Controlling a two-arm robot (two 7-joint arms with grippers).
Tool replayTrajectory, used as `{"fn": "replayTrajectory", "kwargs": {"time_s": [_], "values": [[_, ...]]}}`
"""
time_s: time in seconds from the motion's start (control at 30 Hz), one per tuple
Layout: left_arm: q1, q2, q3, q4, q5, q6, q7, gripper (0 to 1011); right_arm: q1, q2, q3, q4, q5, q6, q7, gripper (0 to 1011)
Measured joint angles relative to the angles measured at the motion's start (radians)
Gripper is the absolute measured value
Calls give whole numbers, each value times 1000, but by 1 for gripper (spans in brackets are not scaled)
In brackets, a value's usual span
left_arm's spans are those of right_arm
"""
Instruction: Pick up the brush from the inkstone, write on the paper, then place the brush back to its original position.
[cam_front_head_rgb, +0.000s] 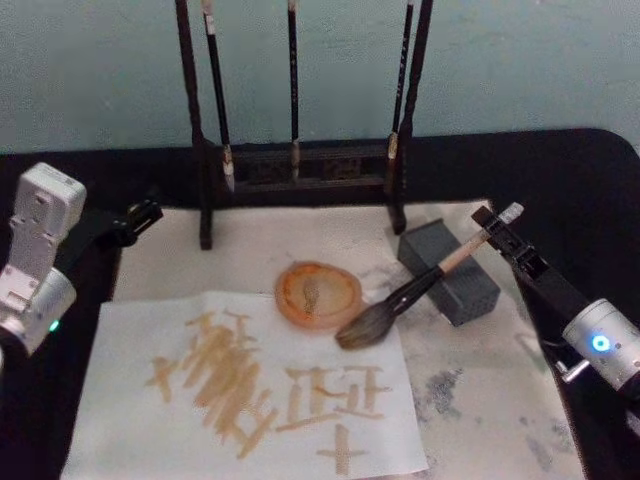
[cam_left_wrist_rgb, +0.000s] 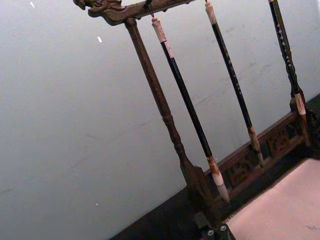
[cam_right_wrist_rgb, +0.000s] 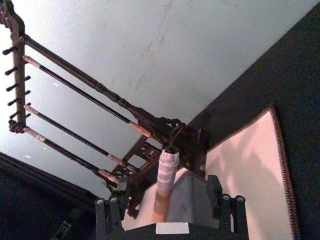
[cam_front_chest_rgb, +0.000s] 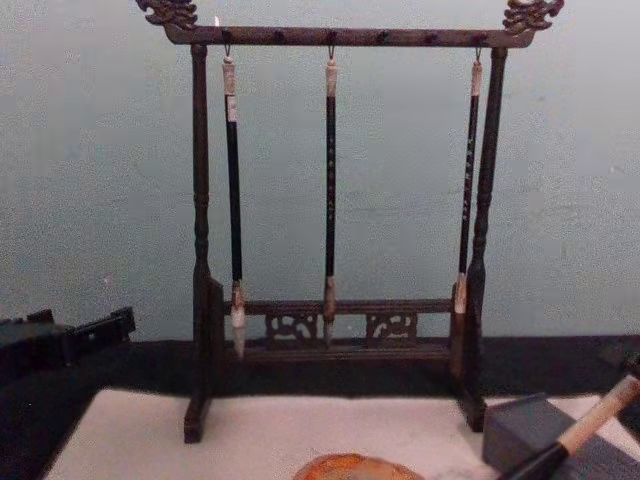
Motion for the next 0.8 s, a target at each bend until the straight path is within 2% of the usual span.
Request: {"fn": "replayTrajectory", "kwargs": {"time_s": [0.33, 0.53, 0.8], "values": [[0, 0, 0, 0, 0, 0, 0, 1002, 13, 5, -24, 5, 30, 1, 7, 1001], [0, 0, 0, 0, 0, 0, 0, 1002, 18, 12, -41, 3, 29, -4, -4, 1001], [0, 0, 0, 0, 0, 0, 0, 1002, 17, 12, -39, 2, 29, -4, -4, 1001]]}}
